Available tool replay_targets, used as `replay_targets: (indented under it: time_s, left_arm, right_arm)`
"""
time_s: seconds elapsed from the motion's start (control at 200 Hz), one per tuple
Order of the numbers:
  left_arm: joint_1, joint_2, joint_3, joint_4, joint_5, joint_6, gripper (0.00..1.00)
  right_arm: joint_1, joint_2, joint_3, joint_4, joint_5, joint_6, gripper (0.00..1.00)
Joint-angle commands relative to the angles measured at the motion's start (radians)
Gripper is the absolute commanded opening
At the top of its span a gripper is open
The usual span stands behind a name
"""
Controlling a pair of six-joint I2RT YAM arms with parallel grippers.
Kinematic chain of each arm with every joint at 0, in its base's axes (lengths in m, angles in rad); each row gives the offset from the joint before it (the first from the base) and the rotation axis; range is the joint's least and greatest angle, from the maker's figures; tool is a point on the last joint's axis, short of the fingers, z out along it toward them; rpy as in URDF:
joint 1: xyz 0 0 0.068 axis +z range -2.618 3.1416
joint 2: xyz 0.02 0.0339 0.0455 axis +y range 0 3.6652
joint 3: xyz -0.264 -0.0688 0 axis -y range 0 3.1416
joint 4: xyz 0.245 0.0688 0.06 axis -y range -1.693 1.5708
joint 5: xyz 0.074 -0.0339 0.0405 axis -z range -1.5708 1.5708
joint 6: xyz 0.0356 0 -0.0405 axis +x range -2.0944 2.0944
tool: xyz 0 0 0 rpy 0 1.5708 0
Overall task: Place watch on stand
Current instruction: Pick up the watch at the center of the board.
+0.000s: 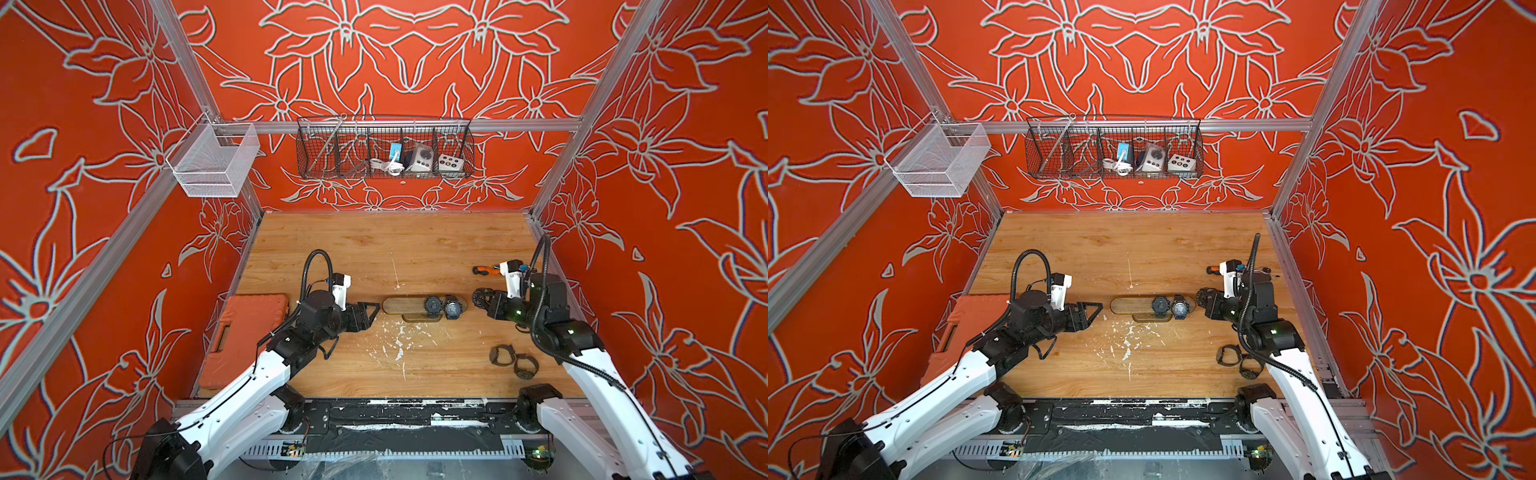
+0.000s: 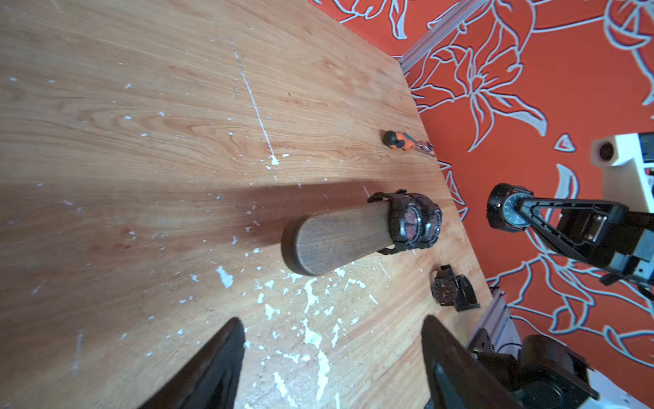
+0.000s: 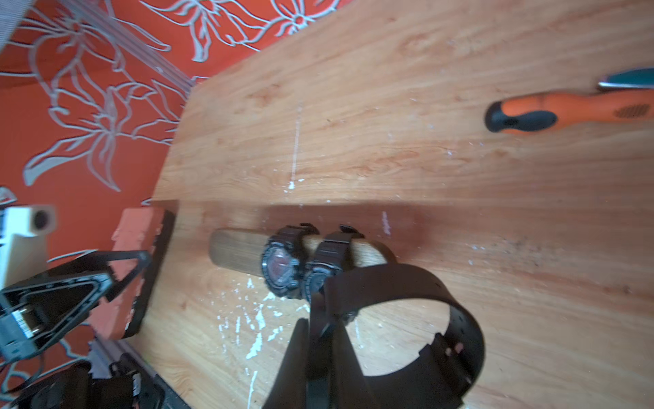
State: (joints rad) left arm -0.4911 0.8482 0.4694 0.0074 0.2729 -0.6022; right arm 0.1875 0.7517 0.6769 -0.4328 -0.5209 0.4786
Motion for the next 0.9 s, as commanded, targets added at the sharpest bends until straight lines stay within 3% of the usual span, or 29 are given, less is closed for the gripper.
replay_targets:
  time_s: [0.0, 0.465, 0.661, 0.896]
  left_arm:
    - [-0.014, 0.009, 0.027, 0.068, 0.067, 0.015, 0.75]
    - [-0.120, 0.083, 0.074, 0.201, 0.082, 0.036, 0.68]
    - [-0.194, 0.125, 0.092, 0.267, 0.028, 0.041, 0.66]
    - [-0.359, 0.210, 0.129, 0.347, -0.201, 0.099, 0.63]
  right_arm:
    - [0.013, -0.026, 0.020, 0.078, -0.114, -0.002, 0.00]
    - [0.139, -0.054, 0.002, 0.240, -0.152, 0.074, 0.00]
    - [0.248, -0.067, -0.031, 0.363, 0.067, 0.242, 0.00]
    - [0.453, -0.059, -0.058, 0.485, 0.477, 0.490, 0.00]
